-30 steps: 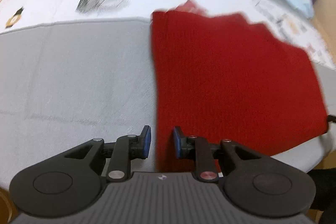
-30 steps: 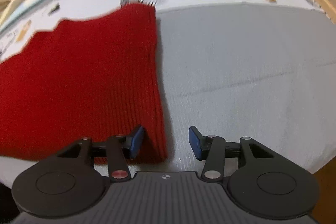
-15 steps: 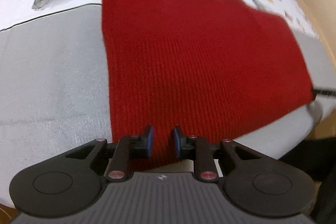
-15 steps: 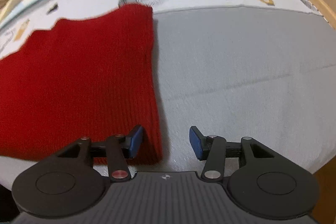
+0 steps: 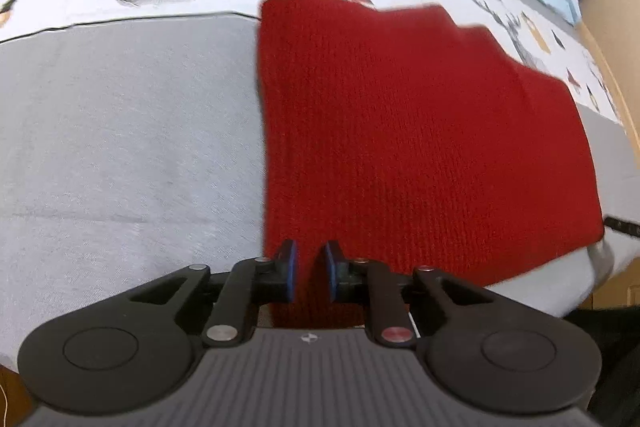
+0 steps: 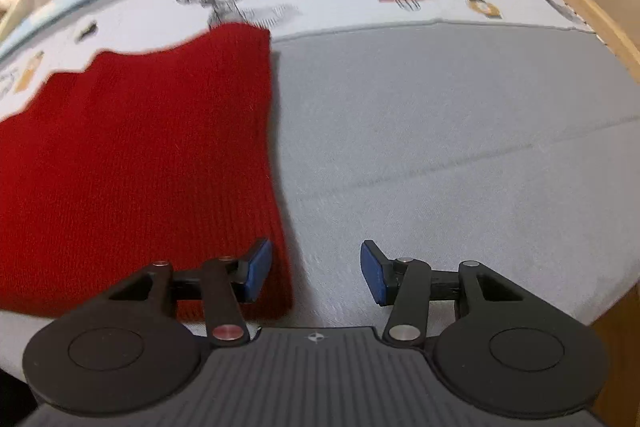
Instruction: Fold small clothes
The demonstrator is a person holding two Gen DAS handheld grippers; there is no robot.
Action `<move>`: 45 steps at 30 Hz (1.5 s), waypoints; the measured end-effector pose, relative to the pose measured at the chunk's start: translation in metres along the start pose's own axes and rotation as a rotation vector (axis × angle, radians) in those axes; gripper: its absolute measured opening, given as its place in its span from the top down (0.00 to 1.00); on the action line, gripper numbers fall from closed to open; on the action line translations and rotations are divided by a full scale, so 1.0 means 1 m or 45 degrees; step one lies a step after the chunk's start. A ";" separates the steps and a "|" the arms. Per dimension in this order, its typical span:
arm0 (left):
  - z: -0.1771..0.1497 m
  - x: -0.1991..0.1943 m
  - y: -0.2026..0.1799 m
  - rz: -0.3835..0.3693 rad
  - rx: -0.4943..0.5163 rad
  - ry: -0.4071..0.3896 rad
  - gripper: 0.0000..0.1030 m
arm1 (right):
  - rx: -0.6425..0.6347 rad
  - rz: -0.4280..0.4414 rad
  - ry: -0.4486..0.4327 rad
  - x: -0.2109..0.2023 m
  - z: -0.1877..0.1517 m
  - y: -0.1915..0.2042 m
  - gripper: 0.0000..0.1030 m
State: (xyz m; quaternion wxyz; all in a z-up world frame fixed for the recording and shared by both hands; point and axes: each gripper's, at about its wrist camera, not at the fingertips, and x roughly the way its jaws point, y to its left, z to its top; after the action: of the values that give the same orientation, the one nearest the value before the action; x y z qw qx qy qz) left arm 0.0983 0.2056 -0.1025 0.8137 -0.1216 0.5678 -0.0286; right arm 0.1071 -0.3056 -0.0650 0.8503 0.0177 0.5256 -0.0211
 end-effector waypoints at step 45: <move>-0.048 -0.100 0.222 0.131 -0.582 -0.296 0.75 | -1.167 0.544 -0.346 -0.021 -0.126 0.427 0.49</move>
State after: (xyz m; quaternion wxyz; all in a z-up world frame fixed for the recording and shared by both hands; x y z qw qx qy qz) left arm -0.0023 0.4317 -0.0776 0.8251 -0.2757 0.4677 0.1561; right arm 0.0084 0.1279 -0.0994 0.8167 -0.2522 0.3505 0.3829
